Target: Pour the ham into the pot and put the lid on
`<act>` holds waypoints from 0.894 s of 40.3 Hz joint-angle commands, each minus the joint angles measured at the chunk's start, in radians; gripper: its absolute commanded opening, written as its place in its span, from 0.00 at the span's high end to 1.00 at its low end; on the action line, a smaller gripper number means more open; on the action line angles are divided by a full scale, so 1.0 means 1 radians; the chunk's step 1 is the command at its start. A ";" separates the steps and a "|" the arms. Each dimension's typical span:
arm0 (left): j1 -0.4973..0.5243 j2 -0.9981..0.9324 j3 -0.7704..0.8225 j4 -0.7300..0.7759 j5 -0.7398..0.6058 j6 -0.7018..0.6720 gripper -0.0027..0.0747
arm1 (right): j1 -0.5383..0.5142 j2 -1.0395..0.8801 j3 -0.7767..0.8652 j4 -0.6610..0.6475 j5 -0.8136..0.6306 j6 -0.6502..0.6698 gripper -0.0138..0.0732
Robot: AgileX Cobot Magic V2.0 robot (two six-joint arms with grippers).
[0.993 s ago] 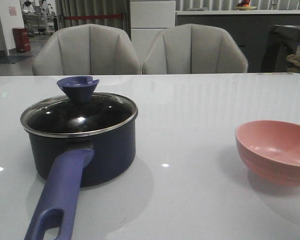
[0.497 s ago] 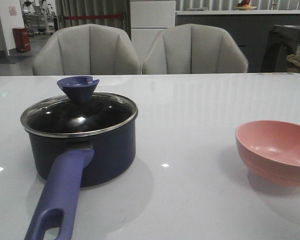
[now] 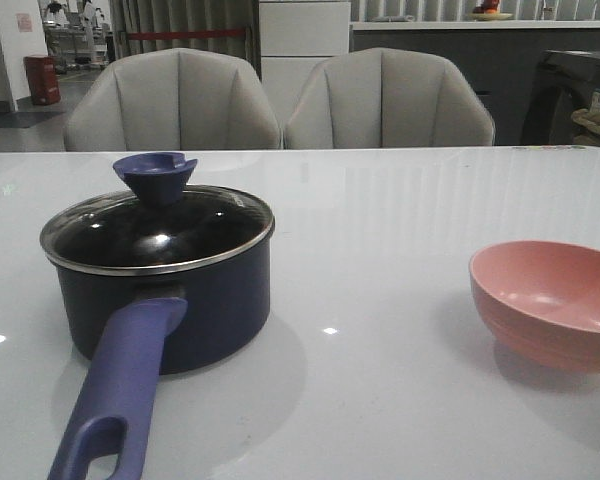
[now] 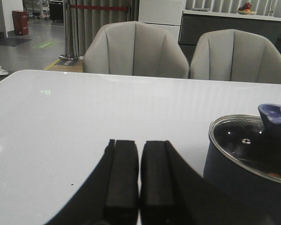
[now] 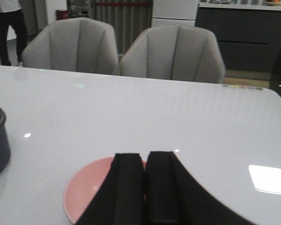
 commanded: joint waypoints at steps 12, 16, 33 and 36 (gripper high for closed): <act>0.001 -0.022 0.030 -0.005 -0.084 -0.011 0.81 | -0.069 -0.142 0.096 -0.051 -0.102 0.066 0.69; 0.001 -0.020 0.030 -0.005 -0.084 -0.011 0.81 | -0.069 -0.155 0.096 -0.051 -0.105 0.066 0.69; 0.001 -0.020 0.030 -0.005 -0.084 -0.011 0.81 | -0.069 -0.155 0.096 -0.051 -0.101 0.066 0.69; 0.001 -0.020 0.030 -0.005 -0.084 -0.011 0.81 | -0.069 -0.155 0.096 -0.051 -0.101 0.066 0.69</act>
